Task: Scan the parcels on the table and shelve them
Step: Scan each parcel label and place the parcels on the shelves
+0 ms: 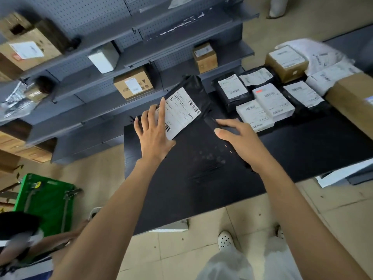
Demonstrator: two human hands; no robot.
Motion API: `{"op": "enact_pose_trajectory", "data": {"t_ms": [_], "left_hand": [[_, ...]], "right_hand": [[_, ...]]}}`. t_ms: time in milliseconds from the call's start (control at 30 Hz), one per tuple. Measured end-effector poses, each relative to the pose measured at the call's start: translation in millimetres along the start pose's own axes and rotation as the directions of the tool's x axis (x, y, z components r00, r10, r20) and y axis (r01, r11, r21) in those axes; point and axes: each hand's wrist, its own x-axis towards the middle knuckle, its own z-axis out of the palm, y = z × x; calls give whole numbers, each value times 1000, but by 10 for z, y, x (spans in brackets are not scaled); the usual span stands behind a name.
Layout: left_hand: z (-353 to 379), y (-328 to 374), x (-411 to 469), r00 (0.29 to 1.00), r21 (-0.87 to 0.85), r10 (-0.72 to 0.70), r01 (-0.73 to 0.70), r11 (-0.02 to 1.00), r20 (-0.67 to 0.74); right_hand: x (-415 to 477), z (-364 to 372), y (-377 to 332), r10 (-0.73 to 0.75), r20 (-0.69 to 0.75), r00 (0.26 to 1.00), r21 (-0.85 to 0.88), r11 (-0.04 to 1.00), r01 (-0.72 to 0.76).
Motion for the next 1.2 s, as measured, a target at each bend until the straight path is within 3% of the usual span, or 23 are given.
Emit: {"op": "enact_pose_trajectory", "data": {"t_ms": [167, 400, 567, 733, 900, 1033, 1200], "left_hand": [[255, 517, 153, 994, -156, 95, -87, 984, 51], [421, 1935, 172, 909, -325, 411, -368, 871, 74], [393, 3345, 2, 746, -373, 664, -603, 705, 51], [290, 5120, -668, 548, -427, 836, -765, 482, -38], [9, 6746, -1445, 287, -426, 951, -879, 215, -112], [-250, 7724, -1840, 223, -494, 965, -860, 128, -137], [-344, 8574, -1719, 155, -423, 968, -904, 57, -200]], "right_hand": [[-136, -320, 112, -13, -224, 974, -66, 998, -2], [-640, -1383, 450, 46, -561, 826, -127, 982, -141], [-1384, -2388, 748, 69, -741, 668, -77, 979, -187], [-2504, -3510, 1122, 112, -907, 407, 5, 966, -257], [-3674, -4513, 1299, 108, -982, 153, 59, 953, -297], [-4278, -5070, 1428, 103, -995, 18, 93, 950, -298], [-4429, -5743, 1547, 101, -994, -28, 105, 955, -277]]}}
